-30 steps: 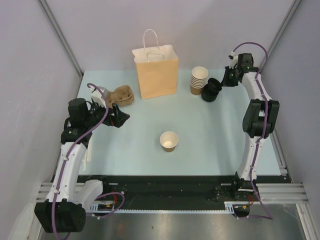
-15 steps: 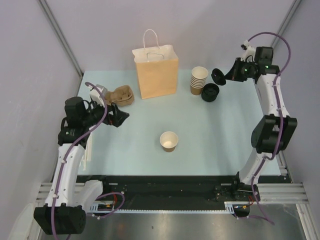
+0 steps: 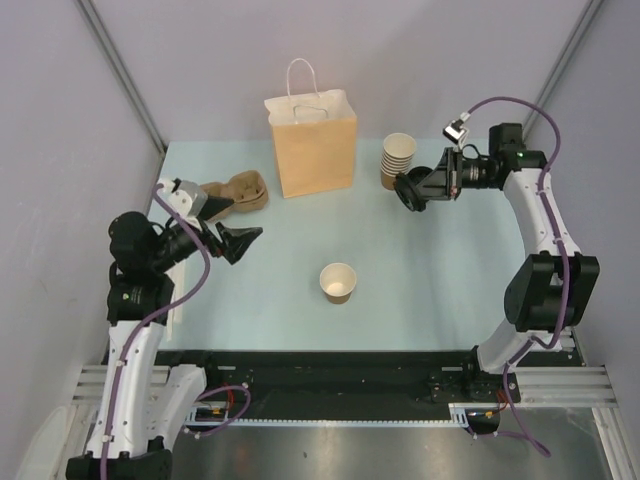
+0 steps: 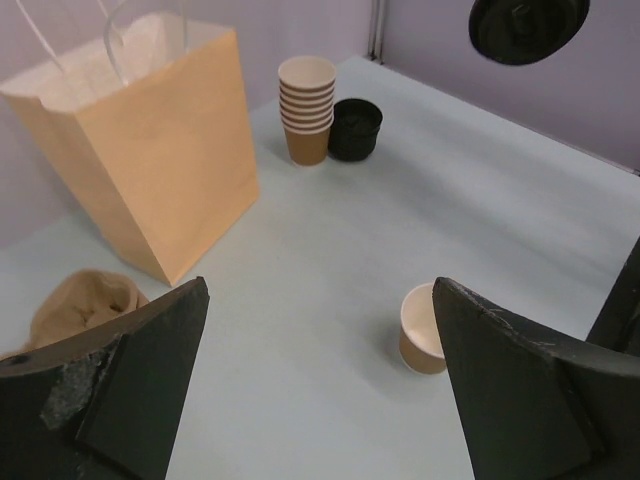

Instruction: Pack the takeout coffee

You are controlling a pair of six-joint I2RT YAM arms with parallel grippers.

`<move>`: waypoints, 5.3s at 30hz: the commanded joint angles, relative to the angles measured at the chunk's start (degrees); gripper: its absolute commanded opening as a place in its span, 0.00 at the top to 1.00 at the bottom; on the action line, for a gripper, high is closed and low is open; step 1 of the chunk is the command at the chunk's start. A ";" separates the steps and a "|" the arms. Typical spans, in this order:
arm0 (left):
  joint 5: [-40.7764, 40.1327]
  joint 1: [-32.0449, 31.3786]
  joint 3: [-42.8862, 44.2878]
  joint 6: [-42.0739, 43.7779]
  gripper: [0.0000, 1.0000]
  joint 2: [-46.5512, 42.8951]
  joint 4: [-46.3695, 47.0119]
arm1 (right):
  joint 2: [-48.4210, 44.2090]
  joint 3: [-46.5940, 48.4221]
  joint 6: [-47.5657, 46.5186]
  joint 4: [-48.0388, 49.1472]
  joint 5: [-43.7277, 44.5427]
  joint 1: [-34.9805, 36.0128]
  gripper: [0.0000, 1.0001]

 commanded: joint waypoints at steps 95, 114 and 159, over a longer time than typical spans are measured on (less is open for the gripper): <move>-41.02 -63.99 0.81 35.45 1.00 12.96 16.39 | -0.76 -9.41 -4.09 -11.16 -10.65 20.72 0.32; -33.35 -53.66 25.41 9.26 1.00 30.25 -24.65 | -19.46 -8.09 -1.59 9.25 32.47 -5.48 0.00; -44.01 -46.50 25.69 -1.04 1.00 50.22 -25.11 | -27.56 -36.83 16.83 30.52 27.33 2.17 0.00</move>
